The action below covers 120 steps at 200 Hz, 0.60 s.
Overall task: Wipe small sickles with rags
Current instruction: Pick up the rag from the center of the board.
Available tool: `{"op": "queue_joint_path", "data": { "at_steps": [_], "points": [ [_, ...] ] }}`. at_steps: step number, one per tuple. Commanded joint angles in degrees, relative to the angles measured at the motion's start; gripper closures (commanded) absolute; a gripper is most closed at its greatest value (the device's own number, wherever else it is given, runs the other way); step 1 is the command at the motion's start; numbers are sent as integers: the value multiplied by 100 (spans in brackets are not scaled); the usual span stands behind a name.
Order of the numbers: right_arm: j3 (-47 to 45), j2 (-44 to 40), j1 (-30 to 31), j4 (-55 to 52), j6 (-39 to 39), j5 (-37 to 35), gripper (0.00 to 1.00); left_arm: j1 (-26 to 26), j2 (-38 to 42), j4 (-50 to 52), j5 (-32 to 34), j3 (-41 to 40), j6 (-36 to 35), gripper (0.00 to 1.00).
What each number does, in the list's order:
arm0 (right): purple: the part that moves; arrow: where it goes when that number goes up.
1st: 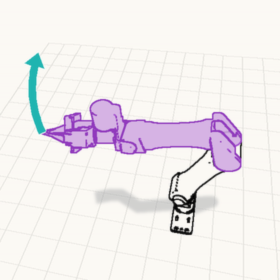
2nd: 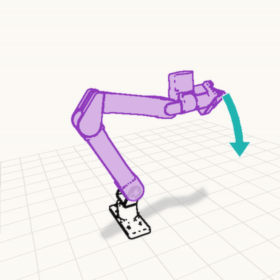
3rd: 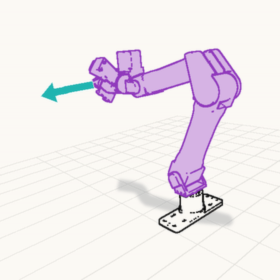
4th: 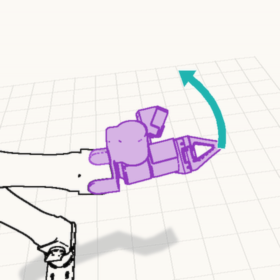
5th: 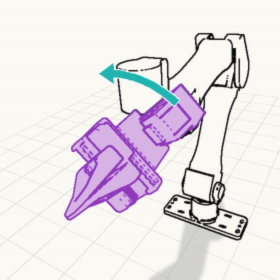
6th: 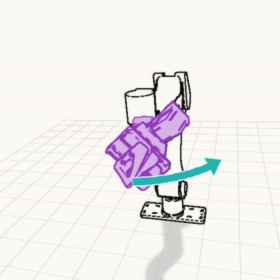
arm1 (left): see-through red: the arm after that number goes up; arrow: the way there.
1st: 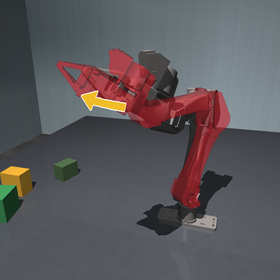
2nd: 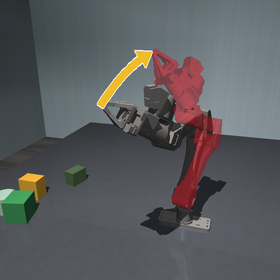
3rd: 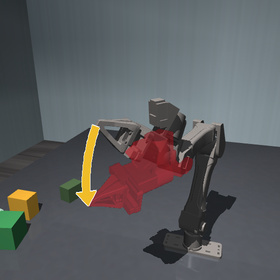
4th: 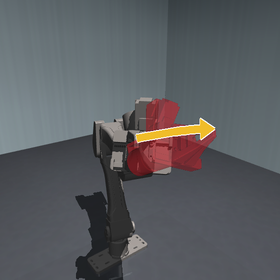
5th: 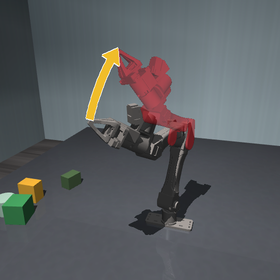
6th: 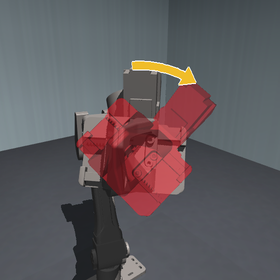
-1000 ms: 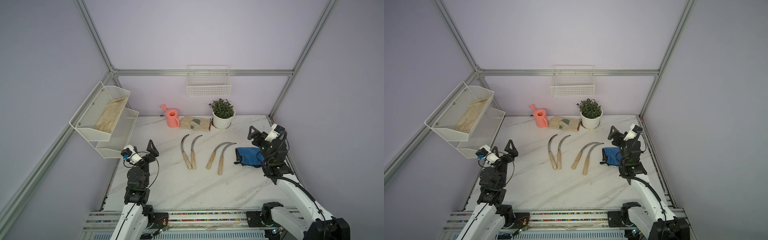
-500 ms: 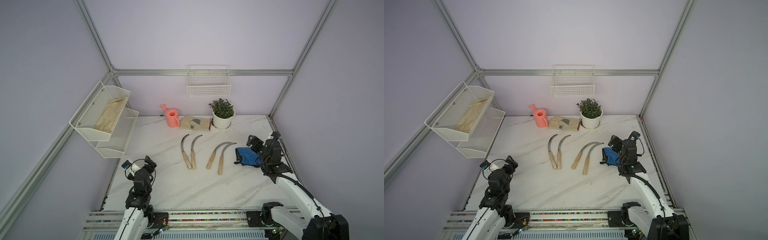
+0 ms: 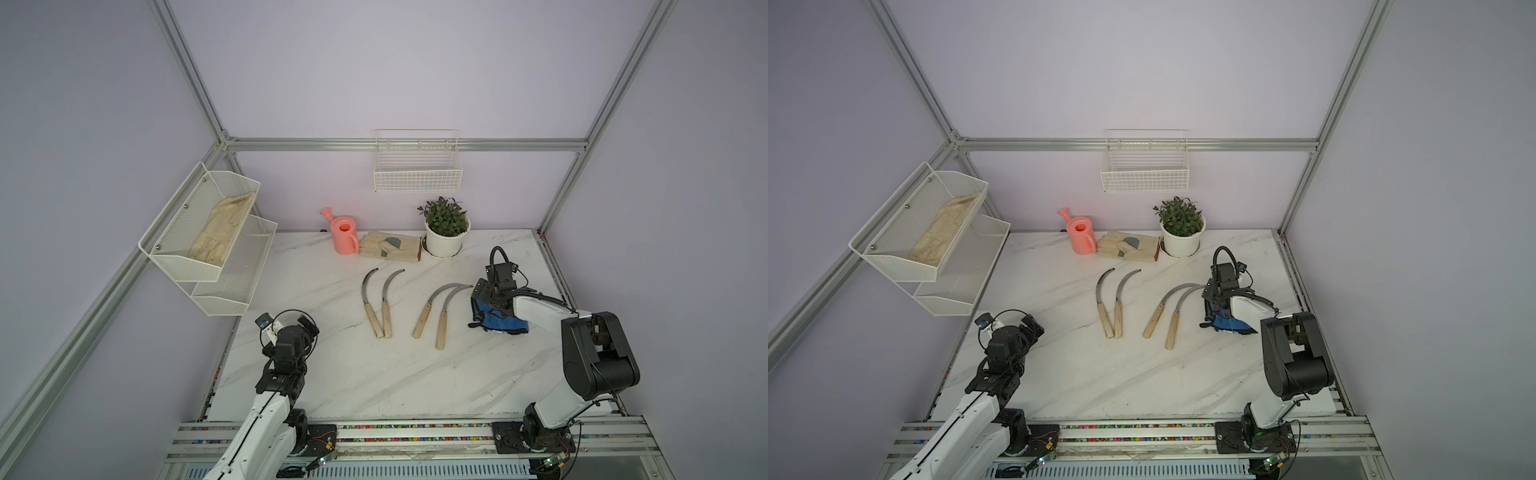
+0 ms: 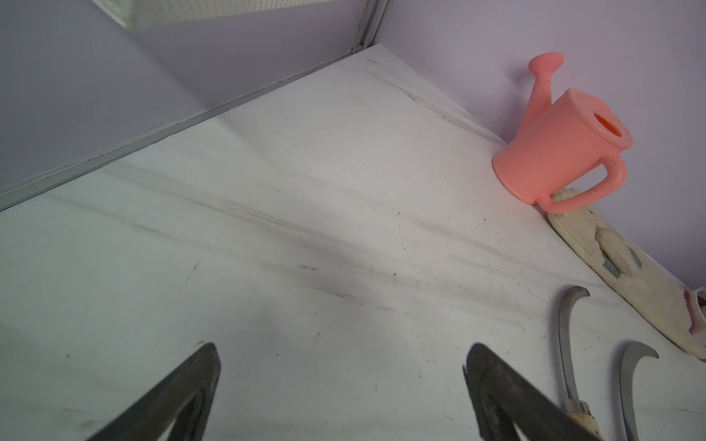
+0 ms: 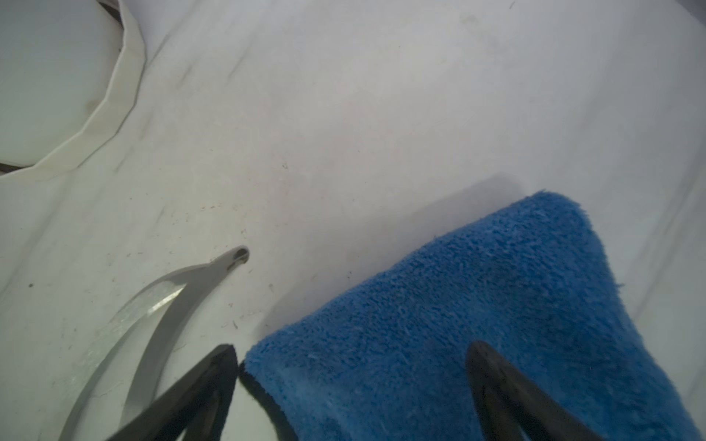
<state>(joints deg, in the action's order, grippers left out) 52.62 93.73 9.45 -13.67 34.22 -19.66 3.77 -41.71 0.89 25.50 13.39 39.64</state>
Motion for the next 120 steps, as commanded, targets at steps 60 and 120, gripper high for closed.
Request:
{"op": "queue_joint_path", "data": {
  "at_steps": [60,120],
  "points": [
    [154,25,8,-913,337,-17,3,-17,-72,-290,-71,322,-44,0],
    [398,1040,-58,-1107,360,49,3,-17,-100,-300,-97,330,-45,0]
  ]
}}
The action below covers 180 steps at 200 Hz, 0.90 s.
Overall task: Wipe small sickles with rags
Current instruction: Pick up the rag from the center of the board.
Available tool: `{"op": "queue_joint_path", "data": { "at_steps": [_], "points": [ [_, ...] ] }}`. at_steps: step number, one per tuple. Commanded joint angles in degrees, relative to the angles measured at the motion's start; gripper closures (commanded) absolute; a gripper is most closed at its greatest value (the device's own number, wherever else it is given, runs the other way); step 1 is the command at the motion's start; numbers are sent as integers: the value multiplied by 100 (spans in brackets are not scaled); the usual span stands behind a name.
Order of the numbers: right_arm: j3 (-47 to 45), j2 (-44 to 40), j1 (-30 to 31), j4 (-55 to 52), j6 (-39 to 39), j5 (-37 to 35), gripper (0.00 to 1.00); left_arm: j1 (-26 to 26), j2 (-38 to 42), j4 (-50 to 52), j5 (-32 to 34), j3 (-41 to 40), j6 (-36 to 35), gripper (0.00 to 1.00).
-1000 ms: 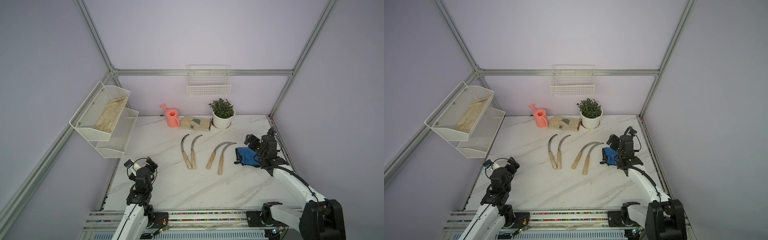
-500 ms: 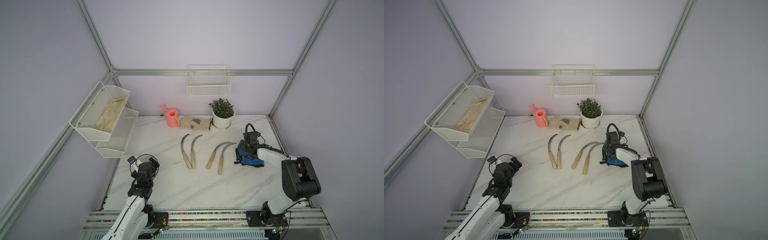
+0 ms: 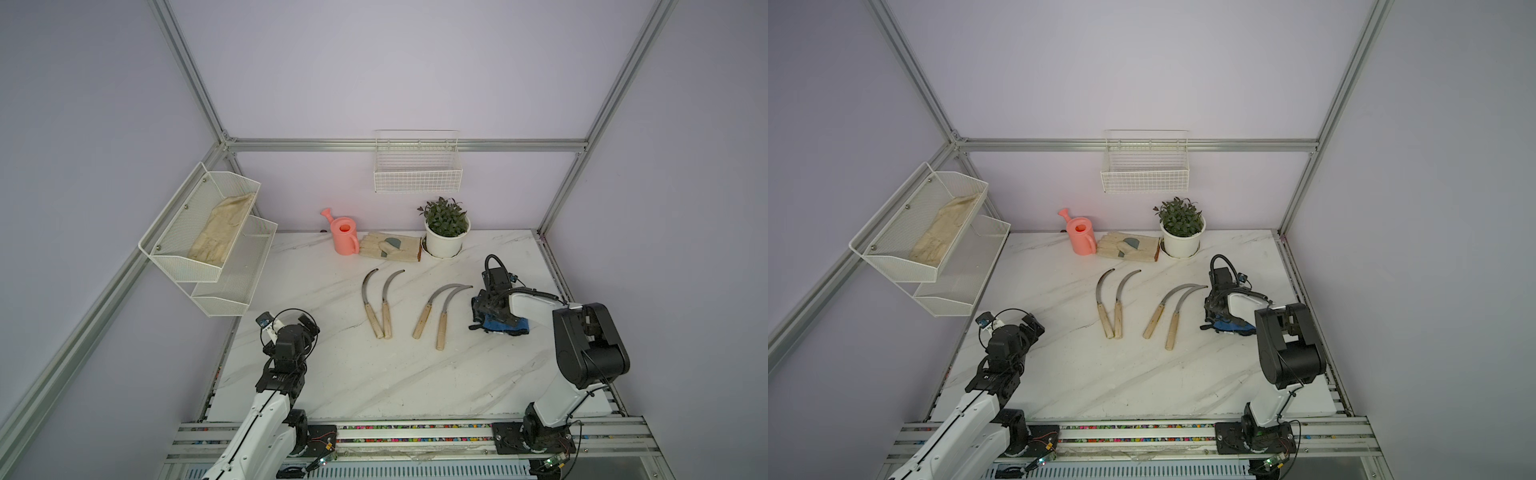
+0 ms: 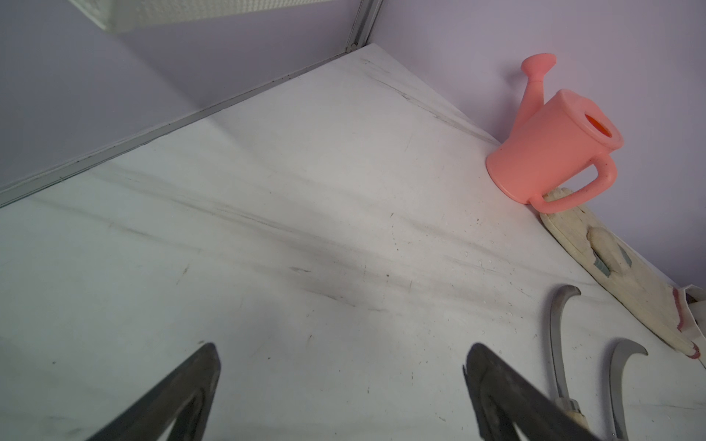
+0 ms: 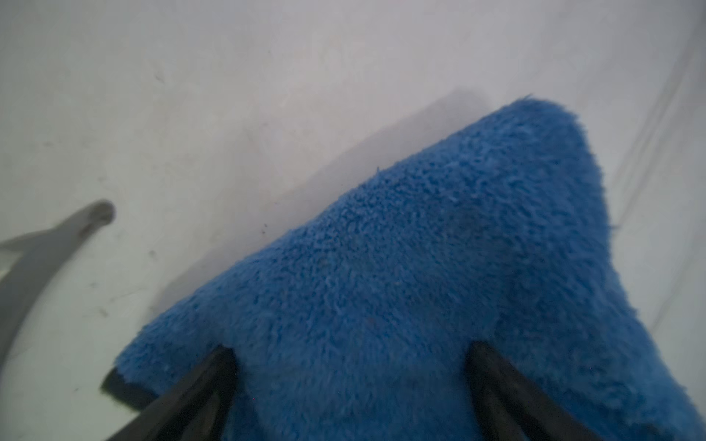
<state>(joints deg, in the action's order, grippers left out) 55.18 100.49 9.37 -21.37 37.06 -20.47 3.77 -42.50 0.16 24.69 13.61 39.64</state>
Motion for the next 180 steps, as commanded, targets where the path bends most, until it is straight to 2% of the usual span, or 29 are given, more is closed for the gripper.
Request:
{"op": "queue_joint_path", "data": {
  "at_steps": [1,22,38,58,71,87,122,163,180],
  "points": [
    [138,361,-49,-335,74,131,3,-17,-21,-232,-16,309,-44,0],
    [32,284,-119,-205,-8,236,3,-17,-60,-227,-23,326,-43,0],
    [-23,301,-187,-86,-107,505,12,-17,-78,-221,-25,334,-44,0],
    [-49,331,-242,-17,-164,690,37,-17,-103,-227,-34,352,-43,0],
    [-77,307,-257,9,-175,720,59,-17,-122,-218,-51,369,-52,0],
    [-116,209,-260,26,-151,663,78,-17,-155,-96,-8,441,-35,0],
    [-259,-322,-254,114,-135,623,99,-17,-311,84,5,615,40,0],
    [-528,-1398,-254,270,-117,485,100,-17,-553,1315,658,1223,838,0],
    [-839,-1983,-255,707,-213,772,100,-17,-482,1167,548,1257,820,12]
  ]
}}
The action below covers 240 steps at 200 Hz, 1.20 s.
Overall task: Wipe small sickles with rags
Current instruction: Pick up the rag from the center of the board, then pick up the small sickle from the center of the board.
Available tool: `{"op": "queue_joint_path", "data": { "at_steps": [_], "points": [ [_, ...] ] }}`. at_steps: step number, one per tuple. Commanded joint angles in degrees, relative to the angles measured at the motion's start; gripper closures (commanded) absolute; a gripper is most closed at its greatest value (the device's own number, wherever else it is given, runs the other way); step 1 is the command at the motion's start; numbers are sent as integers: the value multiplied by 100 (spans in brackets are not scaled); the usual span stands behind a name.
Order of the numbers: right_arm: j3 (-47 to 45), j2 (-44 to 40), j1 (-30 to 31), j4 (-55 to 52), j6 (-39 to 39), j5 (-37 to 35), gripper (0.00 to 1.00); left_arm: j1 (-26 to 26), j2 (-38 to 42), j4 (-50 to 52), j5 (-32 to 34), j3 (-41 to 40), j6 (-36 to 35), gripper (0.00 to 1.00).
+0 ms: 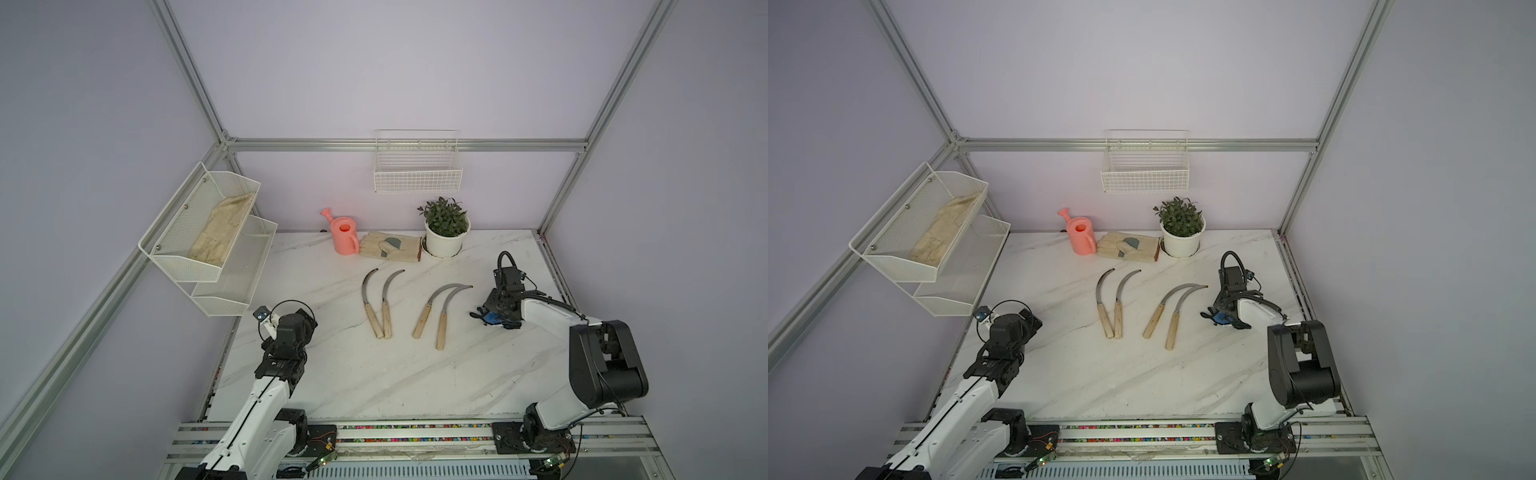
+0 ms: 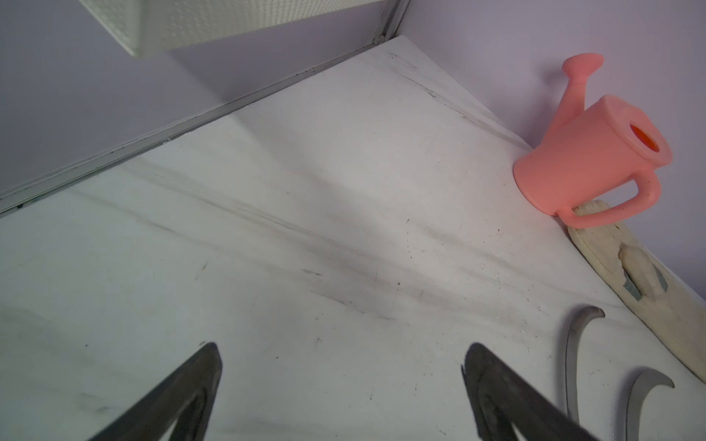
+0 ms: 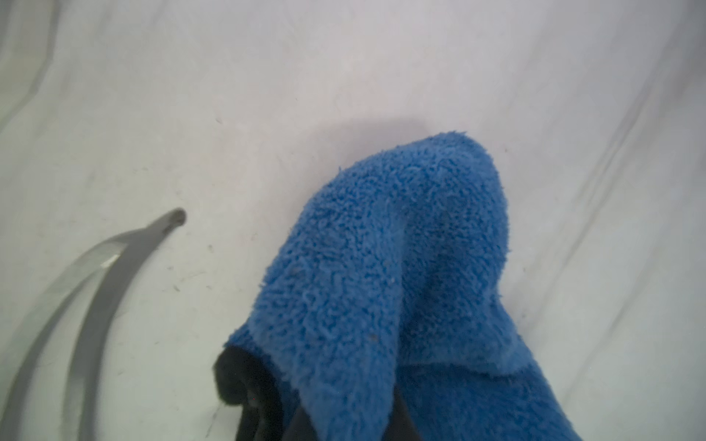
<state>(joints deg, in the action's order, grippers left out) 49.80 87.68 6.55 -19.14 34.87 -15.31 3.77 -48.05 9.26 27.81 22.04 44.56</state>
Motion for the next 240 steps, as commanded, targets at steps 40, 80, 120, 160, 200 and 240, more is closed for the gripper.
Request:
{"op": "queue_joint_path", "data": {
  "at_steps": [40,80,120,160,200,240],
  "points": [
    [-1628,-2355,25,2627,-350,1529,100,-61,431,511,596,388,24,0],
    [-2664,-3142,24,4087,-315,1447,100,-69,1165,-634,-737,-125,-793,0],
    [-3180,-3703,28,3944,-189,437,100,138,1234,-1278,-2081,-106,-1195,0],
    [-3773,-4104,30,4530,53,64,100,2079,-102,-2113,-1422,404,-1396,5],
    [-3710,-3974,29,4481,68,0,100,4016,-2135,-2991,-915,1270,-1547,10],
    [-3610,-3742,29,4482,72,51,100,5196,-3957,-2899,-440,2336,-1637,18]
  ]
}}
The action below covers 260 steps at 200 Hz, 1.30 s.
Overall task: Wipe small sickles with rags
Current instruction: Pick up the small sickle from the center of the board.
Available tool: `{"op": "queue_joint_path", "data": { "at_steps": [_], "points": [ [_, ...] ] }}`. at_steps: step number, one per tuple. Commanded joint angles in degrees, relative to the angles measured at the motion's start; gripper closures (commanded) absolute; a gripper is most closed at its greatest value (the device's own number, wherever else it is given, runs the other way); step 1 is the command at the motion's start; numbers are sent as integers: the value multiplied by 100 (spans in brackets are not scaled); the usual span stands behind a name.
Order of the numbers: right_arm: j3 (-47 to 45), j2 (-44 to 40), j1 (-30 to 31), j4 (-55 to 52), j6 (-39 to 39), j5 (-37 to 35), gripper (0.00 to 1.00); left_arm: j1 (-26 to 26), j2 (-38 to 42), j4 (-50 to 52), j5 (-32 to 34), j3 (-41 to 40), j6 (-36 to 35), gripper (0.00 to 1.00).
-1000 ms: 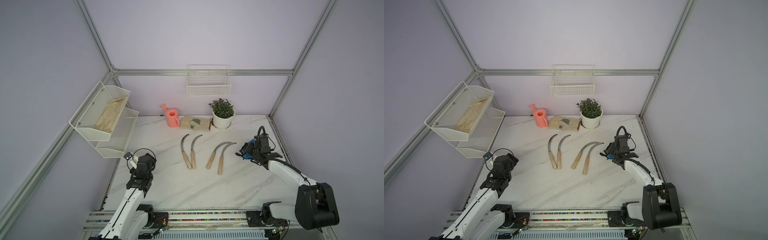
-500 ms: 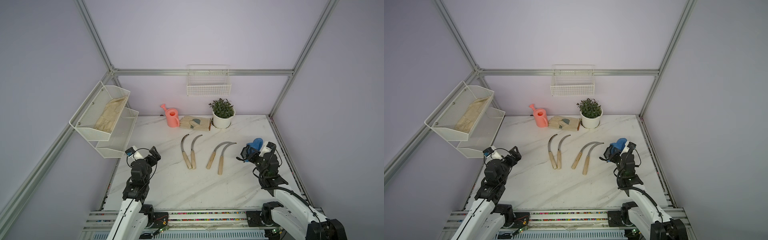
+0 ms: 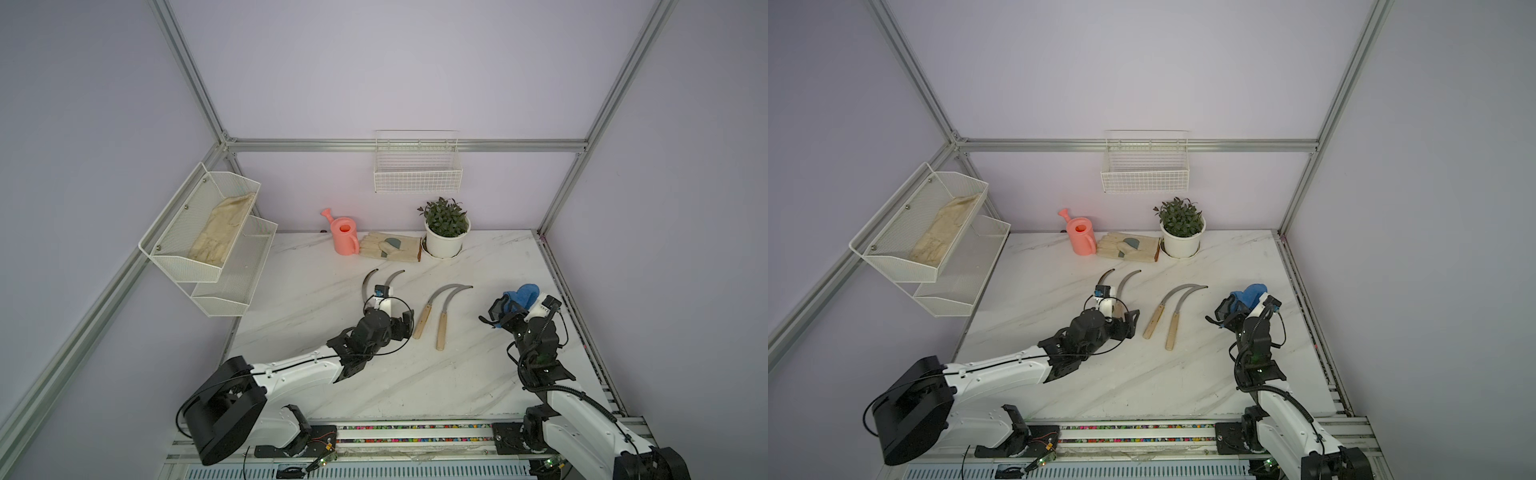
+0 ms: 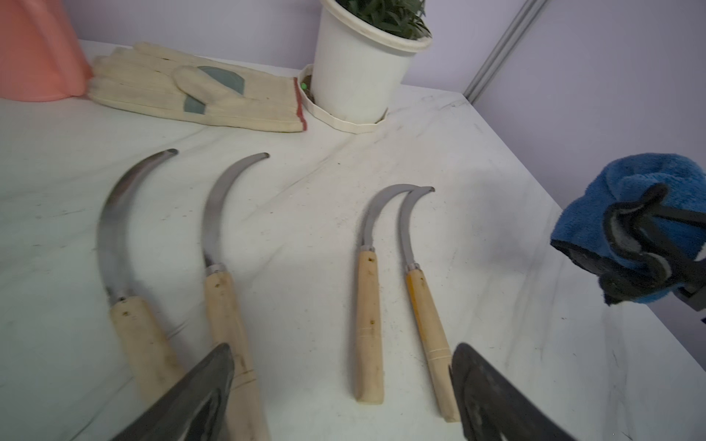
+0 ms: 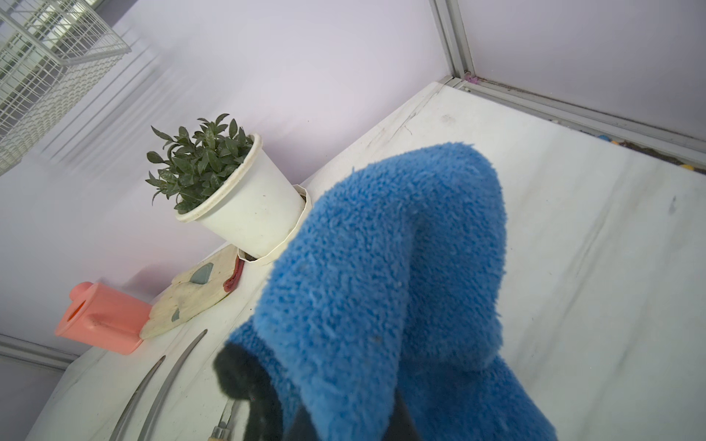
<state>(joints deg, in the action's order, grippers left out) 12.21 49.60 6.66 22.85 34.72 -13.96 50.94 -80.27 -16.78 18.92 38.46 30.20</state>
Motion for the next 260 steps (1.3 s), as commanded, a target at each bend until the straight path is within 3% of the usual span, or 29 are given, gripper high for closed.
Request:
{"op": "queue_joint_path", "data": {
  "at_steps": [1,39,93,181,260],
  "points": [
    [150,66,14,274,88,-87,100,501,-766,-289,457,723,-195,18],
    [159,36,12,202,114,-96,100,769,-1622,-125,370,1216,237,26],
    [237,222,12,198,123,-83,100,1360,-2240,403,1070,1793,180,29],
    [238,225,15,202,131,-73,100,1450,-2910,596,1056,1933,361,33],
    [241,241,17,185,149,-116,100,1569,-3240,704,1132,2060,343,49]
  ]
}}
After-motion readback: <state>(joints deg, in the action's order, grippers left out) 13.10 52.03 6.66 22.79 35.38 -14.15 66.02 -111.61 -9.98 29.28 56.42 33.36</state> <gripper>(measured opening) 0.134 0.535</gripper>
